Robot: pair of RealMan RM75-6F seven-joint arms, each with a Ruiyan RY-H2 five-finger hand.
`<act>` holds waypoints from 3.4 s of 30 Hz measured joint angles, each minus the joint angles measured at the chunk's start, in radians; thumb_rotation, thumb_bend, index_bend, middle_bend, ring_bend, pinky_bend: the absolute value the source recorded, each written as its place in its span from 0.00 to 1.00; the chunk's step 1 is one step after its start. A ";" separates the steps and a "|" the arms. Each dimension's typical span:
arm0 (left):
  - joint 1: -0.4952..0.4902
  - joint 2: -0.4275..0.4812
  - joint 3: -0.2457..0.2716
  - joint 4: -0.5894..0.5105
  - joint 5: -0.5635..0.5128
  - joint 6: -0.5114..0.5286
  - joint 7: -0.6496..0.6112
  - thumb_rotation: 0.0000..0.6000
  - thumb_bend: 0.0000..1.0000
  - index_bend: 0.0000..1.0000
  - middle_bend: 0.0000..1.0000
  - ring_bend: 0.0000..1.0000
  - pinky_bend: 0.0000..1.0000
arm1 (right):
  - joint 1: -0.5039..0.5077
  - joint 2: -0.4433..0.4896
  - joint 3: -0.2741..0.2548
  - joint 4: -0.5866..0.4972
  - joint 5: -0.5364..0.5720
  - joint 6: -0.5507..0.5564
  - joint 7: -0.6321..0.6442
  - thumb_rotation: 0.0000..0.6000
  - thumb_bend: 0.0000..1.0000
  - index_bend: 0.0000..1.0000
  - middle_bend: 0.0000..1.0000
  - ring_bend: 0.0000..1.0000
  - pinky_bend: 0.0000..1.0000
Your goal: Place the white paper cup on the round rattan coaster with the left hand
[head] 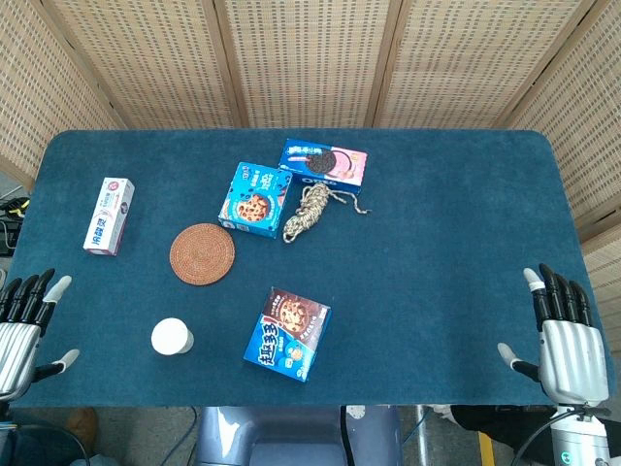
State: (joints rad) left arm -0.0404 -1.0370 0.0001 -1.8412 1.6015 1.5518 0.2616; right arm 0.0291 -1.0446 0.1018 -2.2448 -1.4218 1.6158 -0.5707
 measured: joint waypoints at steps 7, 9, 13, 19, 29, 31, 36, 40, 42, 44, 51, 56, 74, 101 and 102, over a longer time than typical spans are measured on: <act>0.001 0.000 0.002 0.001 0.002 0.000 0.000 1.00 0.00 0.00 0.00 0.00 0.00 | -0.002 0.002 -0.001 -0.001 -0.003 0.000 0.003 1.00 0.00 0.00 0.00 0.00 0.00; 0.001 -0.001 0.002 0.001 0.004 0.000 0.000 1.00 0.00 0.00 0.00 0.00 0.00 | -0.002 0.001 -0.001 -0.001 -0.003 0.001 0.002 1.00 0.00 0.00 0.00 0.00 0.00; -0.002 -0.006 0.005 0.008 0.027 0.000 -0.002 1.00 0.00 0.00 0.00 0.00 0.00 | -0.003 -0.002 0.002 -0.004 0.001 0.006 -0.002 1.00 0.00 0.00 0.00 0.00 0.00; -0.031 -0.014 0.032 0.026 0.085 -0.061 0.000 1.00 0.00 0.00 0.00 0.00 0.05 | 0.000 -0.004 0.006 -0.007 0.014 0.003 -0.005 1.00 0.00 0.01 0.00 0.00 0.00; -0.141 -0.099 0.061 0.054 0.113 -0.299 0.089 1.00 0.00 0.00 0.00 0.00 0.08 | -0.002 0.002 0.009 -0.007 0.016 0.005 0.011 1.00 0.00 0.01 0.00 0.00 0.00; -0.161 -0.120 0.056 0.063 0.099 -0.331 0.100 1.00 0.00 0.00 0.00 0.00 0.10 | -0.001 0.003 0.009 -0.006 0.018 0.002 0.014 1.00 0.00 0.01 0.00 0.00 0.00; -0.199 -0.158 0.036 0.078 0.050 -0.397 0.134 1.00 0.00 0.00 0.00 0.00 0.12 | 0.004 0.001 0.006 -0.005 0.016 -0.010 0.009 1.00 0.00 0.02 0.00 0.00 0.00; -0.233 -0.196 0.014 0.093 0.001 -0.449 0.176 1.00 0.00 0.00 0.02 0.08 0.20 | 0.005 -0.003 0.002 -0.006 0.013 -0.012 0.003 1.00 0.00 0.02 0.00 0.00 0.00; -0.248 -0.216 0.005 0.107 -0.017 -0.468 0.185 1.00 0.00 0.00 0.08 0.15 0.25 | 0.005 -0.004 0.002 -0.006 0.013 -0.011 0.003 1.00 0.00 0.02 0.00 0.00 0.00; -0.268 -0.238 -0.002 0.129 -0.038 -0.493 0.189 1.00 0.00 0.00 0.18 0.23 0.29 | 0.005 -0.004 0.003 -0.007 0.013 -0.010 0.004 1.00 0.00 0.02 0.00 0.00 0.00; -0.303 -0.275 -0.017 0.169 -0.084 -0.520 0.194 1.00 0.00 0.11 0.35 0.38 0.37 | 0.007 -0.004 0.007 -0.003 0.026 -0.012 0.009 1.00 0.00 0.02 0.00 0.00 0.00; -0.324 -0.286 -0.020 0.186 -0.104 -0.537 0.173 1.00 0.00 0.28 0.54 0.54 0.43 | 0.010 -0.006 0.008 -0.002 0.034 -0.016 0.011 1.00 0.00 0.02 0.00 0.00 0.00; -0.396 -0.195 -0.103 0.154 -0.203 -0.575 0.029 1.00 0.00 0.32 0.54 0.54 0.43 | 0.019 -0.014 0.014 0.000 0.062 -0.023 0.004 1.00 0.00 0.03 0.00 0.00 0.00; -0.809 -0.236 -0.224 0.471 -0.811 -0.940 0.083 1.00 0.00 0.28 0.50 0.46 0.43 | 0.051 -0.034 0.033 0.029 0.161 -0.051 -0.002 1.00 0.00 0.04 0.00 0.00 0.00; -0.820 -0.246 -0.220 0.479 -0.825 -0.940 0.090 1.00 0.00 0.28 0.50 0.46 0.43 | 0.051 -0.035 0.033 0.030 0.162 -0.051 -0.001 1.00 0.00 0.04 0.00 0.00 0.00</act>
State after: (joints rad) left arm -0.8606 -1.2834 -0.2203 -1.3618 0.7767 0.6114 0.3516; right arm 0.0804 -1.0791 0.1349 -2.2153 -1.2598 1.5647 -0.5720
